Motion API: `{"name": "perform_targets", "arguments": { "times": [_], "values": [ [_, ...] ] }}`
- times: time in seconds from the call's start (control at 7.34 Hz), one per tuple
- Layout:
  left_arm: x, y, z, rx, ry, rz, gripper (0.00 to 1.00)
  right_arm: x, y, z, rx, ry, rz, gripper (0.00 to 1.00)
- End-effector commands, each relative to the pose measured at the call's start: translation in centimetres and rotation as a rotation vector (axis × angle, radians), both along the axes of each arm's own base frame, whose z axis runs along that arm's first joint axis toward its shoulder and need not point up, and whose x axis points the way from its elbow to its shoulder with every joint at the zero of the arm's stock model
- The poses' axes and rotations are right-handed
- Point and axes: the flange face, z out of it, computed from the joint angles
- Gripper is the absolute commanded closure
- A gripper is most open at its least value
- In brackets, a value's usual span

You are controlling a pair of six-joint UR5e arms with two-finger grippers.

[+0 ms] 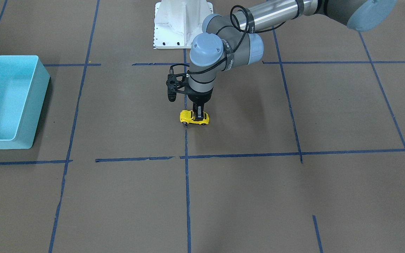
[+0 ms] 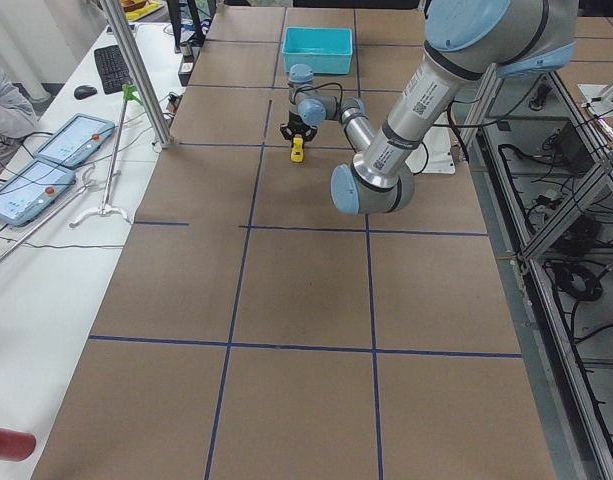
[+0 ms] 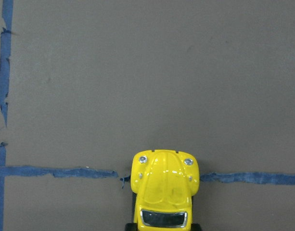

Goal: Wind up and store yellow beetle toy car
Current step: 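Hold the car pressed down and drag it backward toward the robot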

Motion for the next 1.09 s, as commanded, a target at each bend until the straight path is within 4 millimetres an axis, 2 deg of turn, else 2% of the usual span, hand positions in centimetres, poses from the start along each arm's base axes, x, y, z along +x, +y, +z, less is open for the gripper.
{"name": "perform_targets", "arguments": {
  "times": [0.0, 0.95],
  "values": [
    [0.0, 0.0, 0.3, -0.002, -0.004, 0.000, 1.00, 0.0, 0.0, 0.0, 0.001, 0.000, 0.000, 0.00],
    [-0.5, 0.0, 1.3, -0.008, -0.010, -0.001, 1.00, 0.0, 0.0, 0.0, 0.001, 0.002, 0.000, 0.00]
  ]
}}
